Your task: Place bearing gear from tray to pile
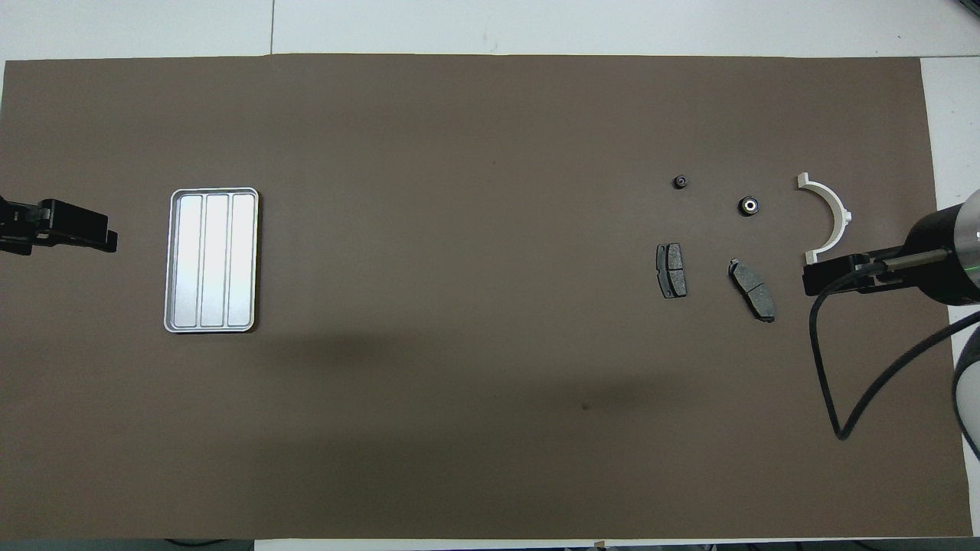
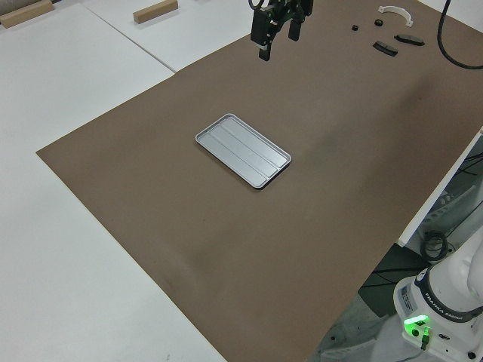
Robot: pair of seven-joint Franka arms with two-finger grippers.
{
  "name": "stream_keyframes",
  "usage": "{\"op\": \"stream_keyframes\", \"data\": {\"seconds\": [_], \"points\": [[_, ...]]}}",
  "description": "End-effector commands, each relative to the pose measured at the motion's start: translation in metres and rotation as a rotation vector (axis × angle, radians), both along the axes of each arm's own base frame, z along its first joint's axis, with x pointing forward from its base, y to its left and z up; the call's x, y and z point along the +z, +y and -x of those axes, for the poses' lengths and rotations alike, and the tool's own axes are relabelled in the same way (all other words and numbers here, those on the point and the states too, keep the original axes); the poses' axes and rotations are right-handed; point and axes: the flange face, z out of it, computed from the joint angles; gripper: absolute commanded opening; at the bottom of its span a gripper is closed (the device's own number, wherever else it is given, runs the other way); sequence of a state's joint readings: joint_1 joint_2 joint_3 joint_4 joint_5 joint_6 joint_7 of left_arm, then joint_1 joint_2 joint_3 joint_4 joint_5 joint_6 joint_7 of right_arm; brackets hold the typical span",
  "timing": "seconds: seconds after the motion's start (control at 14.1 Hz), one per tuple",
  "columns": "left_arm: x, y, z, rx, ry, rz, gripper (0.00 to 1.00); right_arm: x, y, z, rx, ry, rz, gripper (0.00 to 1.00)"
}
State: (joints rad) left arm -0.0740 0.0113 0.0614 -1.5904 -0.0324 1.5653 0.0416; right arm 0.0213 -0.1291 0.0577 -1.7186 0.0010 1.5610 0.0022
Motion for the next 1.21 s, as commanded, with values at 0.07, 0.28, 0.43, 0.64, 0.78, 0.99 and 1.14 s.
{"op": "stream_keyframes", "data": {"seconds": [0.07,0.28,0.43,0.64,0.78,0.99,1.14], "points": [[0.005,-0.001,0.005,-0.008,0.005,0.007,1.00,-0.030,-0.012,-0.025,-0.009,0.022,-0.018,1.00],[0.005,0.000,0.005,-0.006,0.005,0.008,1.00,-0.025,-0.014,-0.024,-0.017,0.016,-0.018,1.00],[0.005,0.000,0.005,-0.006,0.005,0.007,1.00,-0.024,-0.015,-0.024,-0.016,0.016,-0.018,1.00],[0.004,-0.001,0.005,-0.008,0.006,0.007,1.00,-0.012,-0.013,-0.021,-0.015,-0.010,-0.016,1.00],[0.004,-0.001,0.005,-0.008,0.006,0.007,1.00,-0.011,-0.013,-0.021,-0.015,-0.016,-0.016,1.00],[0.005,-0.002,0.005,-0.009,0.005,0.007,1.00,-0.010,-0.017,-0.022,-0.024,-0.018,-0.016,1.00],[0.005,-0.002,0.005,-0.009,0.005,0.007,1.00,-0.010,-0.016,-0.021,-0.024,-0.019,-0.017,1.00]]}}
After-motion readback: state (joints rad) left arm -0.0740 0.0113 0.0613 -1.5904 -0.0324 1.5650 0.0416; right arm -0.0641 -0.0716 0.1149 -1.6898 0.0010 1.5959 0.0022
